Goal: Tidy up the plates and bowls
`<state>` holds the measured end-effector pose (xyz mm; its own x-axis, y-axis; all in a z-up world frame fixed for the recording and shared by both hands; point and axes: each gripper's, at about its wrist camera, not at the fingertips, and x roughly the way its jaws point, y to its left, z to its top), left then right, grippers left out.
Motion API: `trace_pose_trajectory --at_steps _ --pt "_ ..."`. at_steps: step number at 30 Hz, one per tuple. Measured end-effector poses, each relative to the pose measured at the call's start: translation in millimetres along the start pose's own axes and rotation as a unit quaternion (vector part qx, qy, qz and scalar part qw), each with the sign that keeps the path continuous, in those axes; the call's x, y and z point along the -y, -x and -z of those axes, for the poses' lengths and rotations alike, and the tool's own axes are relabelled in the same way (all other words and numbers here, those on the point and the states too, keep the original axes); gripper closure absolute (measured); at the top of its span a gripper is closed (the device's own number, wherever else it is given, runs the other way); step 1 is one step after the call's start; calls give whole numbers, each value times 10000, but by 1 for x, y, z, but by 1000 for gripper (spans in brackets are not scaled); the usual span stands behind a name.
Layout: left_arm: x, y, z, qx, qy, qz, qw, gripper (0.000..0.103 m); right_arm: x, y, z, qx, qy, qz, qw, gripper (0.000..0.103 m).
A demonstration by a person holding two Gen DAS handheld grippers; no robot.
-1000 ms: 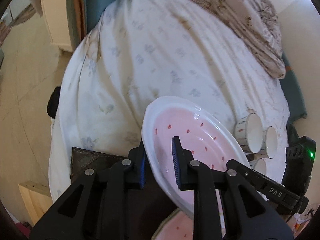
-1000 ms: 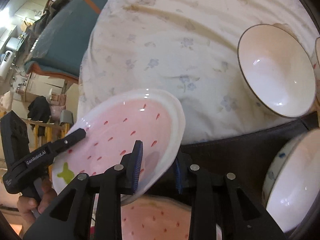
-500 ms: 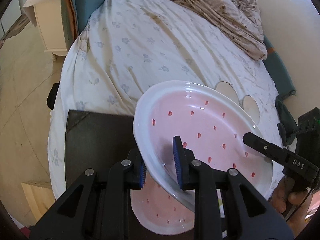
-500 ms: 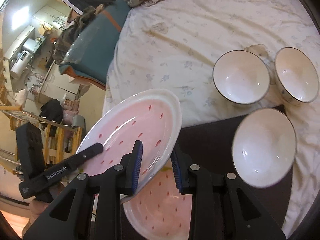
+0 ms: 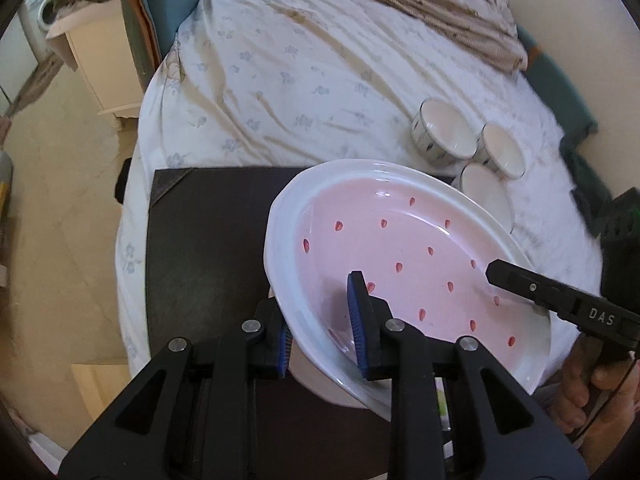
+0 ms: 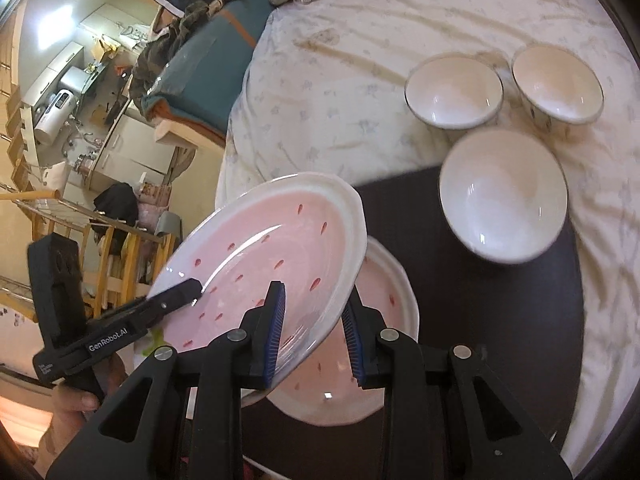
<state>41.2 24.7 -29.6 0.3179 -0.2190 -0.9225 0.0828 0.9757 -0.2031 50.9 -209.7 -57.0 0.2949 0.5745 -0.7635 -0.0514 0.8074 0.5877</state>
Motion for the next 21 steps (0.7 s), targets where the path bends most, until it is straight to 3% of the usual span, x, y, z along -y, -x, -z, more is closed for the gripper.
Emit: trace_pose_trajectory --at_steps 8,21 --pt "4 -15 12 -109 -137 -186 9997 82 13 -16 28 -156 -72 63 9998 71" --pt "7 -33 18 -292 -267 -414 9984 81 26 -34 44 -430 -34 278 9987 71"
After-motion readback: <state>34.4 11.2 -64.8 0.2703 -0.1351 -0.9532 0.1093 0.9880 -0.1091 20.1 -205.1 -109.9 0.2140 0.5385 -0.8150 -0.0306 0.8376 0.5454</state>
